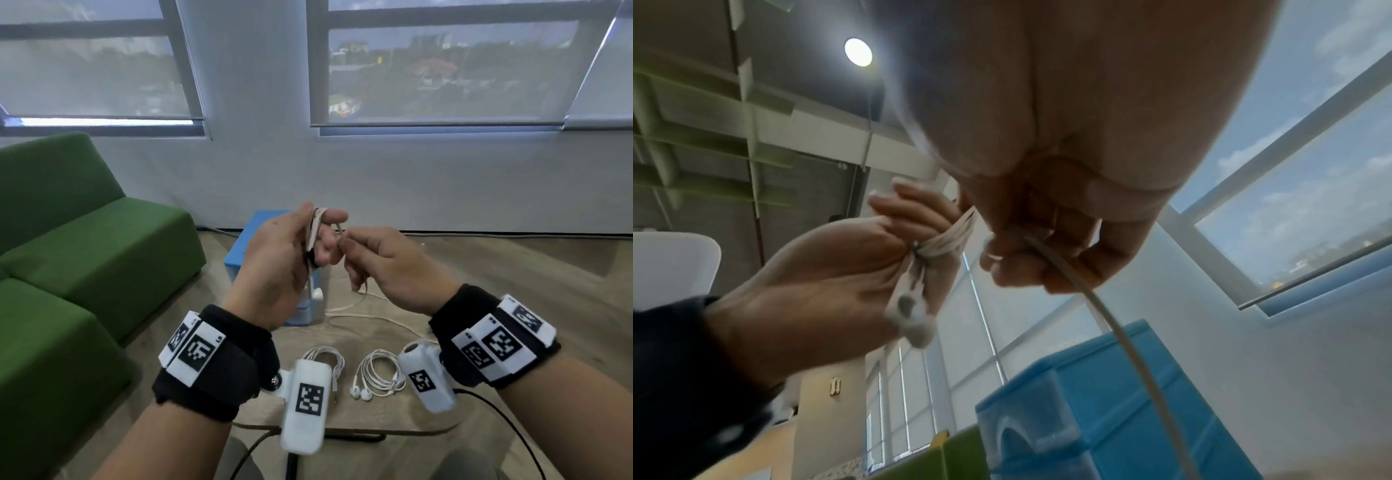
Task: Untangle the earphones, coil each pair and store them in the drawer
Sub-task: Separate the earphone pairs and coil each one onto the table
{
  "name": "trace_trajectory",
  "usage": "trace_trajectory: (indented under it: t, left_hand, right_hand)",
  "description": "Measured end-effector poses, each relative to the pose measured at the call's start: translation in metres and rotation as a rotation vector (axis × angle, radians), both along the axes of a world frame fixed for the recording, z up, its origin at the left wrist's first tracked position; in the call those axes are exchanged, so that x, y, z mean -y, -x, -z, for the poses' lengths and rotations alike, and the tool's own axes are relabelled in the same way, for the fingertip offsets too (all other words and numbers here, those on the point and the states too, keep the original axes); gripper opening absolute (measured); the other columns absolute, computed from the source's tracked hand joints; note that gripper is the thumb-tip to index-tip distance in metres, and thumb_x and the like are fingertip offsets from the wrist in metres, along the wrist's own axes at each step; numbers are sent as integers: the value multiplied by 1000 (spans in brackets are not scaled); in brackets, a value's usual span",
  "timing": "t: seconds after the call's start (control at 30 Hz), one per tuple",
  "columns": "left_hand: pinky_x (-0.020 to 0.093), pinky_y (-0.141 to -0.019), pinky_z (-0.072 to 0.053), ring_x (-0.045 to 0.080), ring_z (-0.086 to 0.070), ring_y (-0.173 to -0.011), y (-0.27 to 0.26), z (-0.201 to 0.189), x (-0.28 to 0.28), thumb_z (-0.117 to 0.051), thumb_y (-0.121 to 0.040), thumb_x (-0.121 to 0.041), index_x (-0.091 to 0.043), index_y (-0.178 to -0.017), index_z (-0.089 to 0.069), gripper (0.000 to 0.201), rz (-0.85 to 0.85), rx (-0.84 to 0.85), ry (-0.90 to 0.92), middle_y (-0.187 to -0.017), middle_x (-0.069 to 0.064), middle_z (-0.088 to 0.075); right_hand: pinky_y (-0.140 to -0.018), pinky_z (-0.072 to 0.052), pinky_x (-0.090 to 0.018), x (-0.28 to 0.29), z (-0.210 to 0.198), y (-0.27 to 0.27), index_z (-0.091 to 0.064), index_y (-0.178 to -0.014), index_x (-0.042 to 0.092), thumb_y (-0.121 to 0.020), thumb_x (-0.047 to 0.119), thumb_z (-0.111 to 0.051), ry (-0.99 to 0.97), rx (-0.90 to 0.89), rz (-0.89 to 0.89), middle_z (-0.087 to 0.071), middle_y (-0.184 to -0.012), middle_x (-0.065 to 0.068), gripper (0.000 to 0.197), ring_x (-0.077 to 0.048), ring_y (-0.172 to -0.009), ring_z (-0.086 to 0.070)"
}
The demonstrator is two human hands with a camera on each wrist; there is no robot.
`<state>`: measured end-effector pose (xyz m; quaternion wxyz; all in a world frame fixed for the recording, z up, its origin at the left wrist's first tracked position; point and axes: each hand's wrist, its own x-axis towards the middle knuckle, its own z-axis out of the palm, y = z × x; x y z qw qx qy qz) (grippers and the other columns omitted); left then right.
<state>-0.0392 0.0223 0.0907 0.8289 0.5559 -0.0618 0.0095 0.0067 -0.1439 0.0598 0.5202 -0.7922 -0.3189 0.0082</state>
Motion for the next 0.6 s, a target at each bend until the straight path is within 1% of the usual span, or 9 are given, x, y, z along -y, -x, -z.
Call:
trace_trajectory:
  t: [0.07,0.17,0.23,0.27,0.37,0.43,0.5,0.57,0.6]
  left_hand:
    - [18,-60,-50,8,-61,-56,-1,2,0,-36,-112,-20,3,-110,-66,37,-21,48,77,-67,1,-66]
    - [20,-77,-58,14,-76,-84,-6,9,1,-42,-111,-14,1,-120,-64,28,-103,102,157,-93,9,-79]
    - [23,-86,-59,20,-77,-99,-12,17,5,-42,-111,-12,-3,-125,-62,25,-153,138,93,-104,12,-80]
    - [24,-87,-59,21,-77,-102,-14,22,7,-42,-111,-10,-5,-126,-60,25,-170,165,20,-105,12,-80]
    - [23,-88,-58,10,-77,-98,-17,38,11,-43,-111,-7,-10,-127,-61,25,-190,310,-326,-102,3,-78]
    - [23,-88,-57,6,-76,-95,-16,44,9,-46,-109,-13,-8,-123,-68,26,-173,389,-545,-98,2,-79]
    - [31,-82,-58,18,-75,-83,-12,43,8,-46,-107,-19,-6,-109,-71,28,-112,398,-603,-91,6,-78]
    - [29,-72,-53,20,-69,-72,-10,38,7,-45,-107,-18,-7,-91,-67,29,-66,396,-629,-84,6,-75]
    - [28,-70,-50,20,-67,-68,-9,35,7,-46,-107,-18,-8,-88,-65,29,-48,388,-646,-81,5,-74]
  right_hand:
    - [-58,-46,-30,2,2,11,-64,-90,5,-109,12,-43,75,-61,-29,-53,-61,-9,29,-21,-55,-53]
    - [-52,-41,-23,4,-1,28,-63,-90,-2,-109,12,-42,167,-185,-99,-49,-58,-8,31,-15,-49,-46]
    - [-45,-31,-22,5,-8,33,-59,-82,-3,-108,10,-42,149,-301,-131,-41,-53,-3,34,-11,-44,-36]
    - [-42,-27,-21,5,-12,34,-58,-76,0,-108,10,-43,151,-342,-134,-37,-50,1,37,-10,-42,-32]
    - [-38,-21,-21,8,-35,27,-49,-59,10,-104,11,-48,237,-326,-84,-31,-42,5,46,-8,-36,-26]
    - [-39,-19,-21,15,-55,17,-48,-53,14,-102,12,-52,278,-290,-41,-30,-42,4,50,-10,-36,-24]
    - [-44,-19,-24,23,-74,4,-51,-52,14,-100,17,-58,350,-195,3,-31,-45,-1,49,-14,-40,-24]
    - [-46,-26,-27,30,-88,-5,-59,-59,12,-98,25,-65,482,-22,21,-37,-47,0,42,-12,-44,-29]
    - [-49,-29,-24,33,-94,-8,-65,-67,12,-96,28,-68,531,54,1,-41,-49,3,33,-10,-47,-33]
